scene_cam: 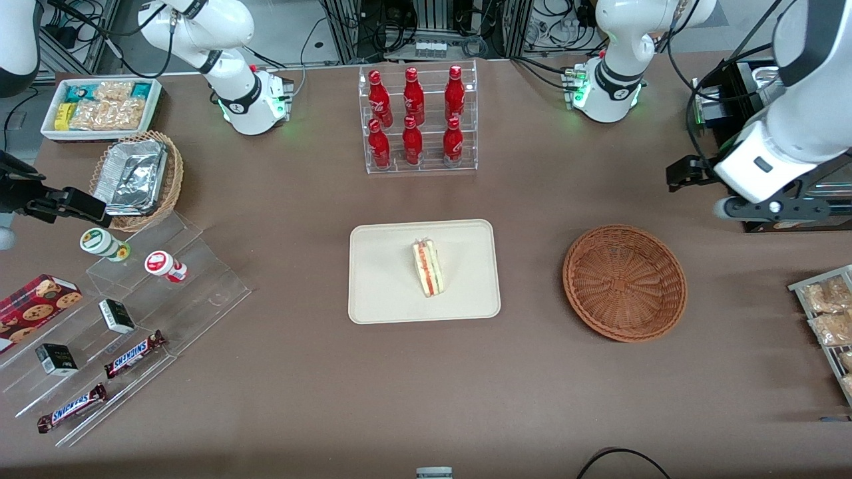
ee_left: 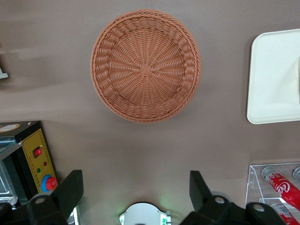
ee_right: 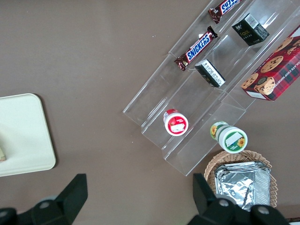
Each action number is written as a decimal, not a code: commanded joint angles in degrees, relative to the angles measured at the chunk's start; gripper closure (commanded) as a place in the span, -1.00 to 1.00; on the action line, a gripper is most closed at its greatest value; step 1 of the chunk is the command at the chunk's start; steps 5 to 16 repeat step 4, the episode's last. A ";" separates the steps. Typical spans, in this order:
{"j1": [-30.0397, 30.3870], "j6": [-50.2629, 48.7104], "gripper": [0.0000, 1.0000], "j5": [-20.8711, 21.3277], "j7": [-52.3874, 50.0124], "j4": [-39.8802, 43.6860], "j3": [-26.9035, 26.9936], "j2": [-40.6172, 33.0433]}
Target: Place sandwich from basket to tray
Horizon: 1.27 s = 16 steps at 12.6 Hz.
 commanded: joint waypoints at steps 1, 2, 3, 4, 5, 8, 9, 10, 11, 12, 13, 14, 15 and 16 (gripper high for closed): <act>-2.26 -0.09 -1.00 -0.09 0.85 -1.27 3.05 -2.24; -2.53 -0.18 -1.00 -0.09 0.85 -1.27 3.23 -2.33; -3.05 -0.18 -1.00 -0.09 0.85 -1.27 3.32 -2.42; -3.14 -0.26 -1.00 -0.09 0.76 -1.27 3.50 -2.42; -3.14 -0.26 -1.00 -0.09 0.76 -1.27 3.50 -2.42; -3.14 -0.26 -1.00 -0.09 0.76 -1.27 3.50 -2.42; -3.14 -0.26 -1.00 -0.09 0.76 -1.27 3.50 -2.42; -3.14 -0.26 -1.00 -0.09 0.76 -1.27 3.50 -2.42; -3.14 -0.26 -1.00 -0.09 0.76 -1.27 3.50 -2.42; -3.14 -0.26 -1.00 -0.09 0.76 -1.27 3.50 -2.42; -3.14 -0.26 -1.00 -0.09 0.76 -1.27 3.50 -2.42; -3.14 -0.26 -1.00 -0.09 0.76 -1.27 3.50 -2.42; -3.14 -0.26 -1.00 -0.09 0.76 -1.27 3.50 -2.42; -3.14 -0.26 -1.00 -0.09 0.76 -1.27 3.50 -2.42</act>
